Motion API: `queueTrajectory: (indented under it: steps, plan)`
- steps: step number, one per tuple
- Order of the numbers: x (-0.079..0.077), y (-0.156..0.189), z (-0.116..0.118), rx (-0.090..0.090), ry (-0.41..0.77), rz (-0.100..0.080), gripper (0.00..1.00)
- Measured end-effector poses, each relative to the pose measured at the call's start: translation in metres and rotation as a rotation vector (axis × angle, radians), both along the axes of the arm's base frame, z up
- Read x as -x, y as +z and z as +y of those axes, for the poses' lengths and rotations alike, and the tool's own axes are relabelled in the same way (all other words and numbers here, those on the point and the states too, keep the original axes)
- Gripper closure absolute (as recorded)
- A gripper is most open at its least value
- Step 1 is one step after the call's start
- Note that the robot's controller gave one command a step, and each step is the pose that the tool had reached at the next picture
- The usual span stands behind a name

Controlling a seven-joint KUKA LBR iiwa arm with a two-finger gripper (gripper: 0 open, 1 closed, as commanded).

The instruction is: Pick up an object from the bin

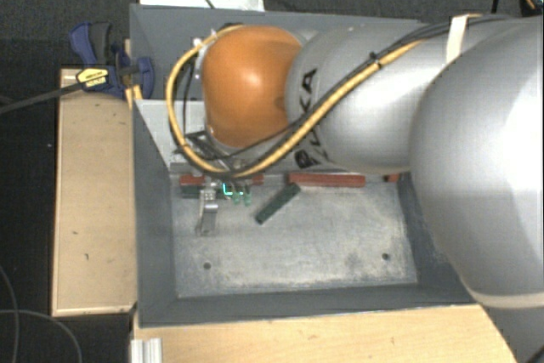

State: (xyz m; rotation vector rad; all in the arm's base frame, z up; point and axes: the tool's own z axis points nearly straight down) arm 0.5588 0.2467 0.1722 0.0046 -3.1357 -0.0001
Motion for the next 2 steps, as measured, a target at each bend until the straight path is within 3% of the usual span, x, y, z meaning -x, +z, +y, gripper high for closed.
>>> queueTrajectory:
  steps: [1, 2]
  plan:
    - [-0.034, -0.049, -0.042, 0.003, -0.072, -0.003, 0.00]
    - [-0.034, -0.062, -0.147, 0.003, 0.102, -0.006, 0.00]
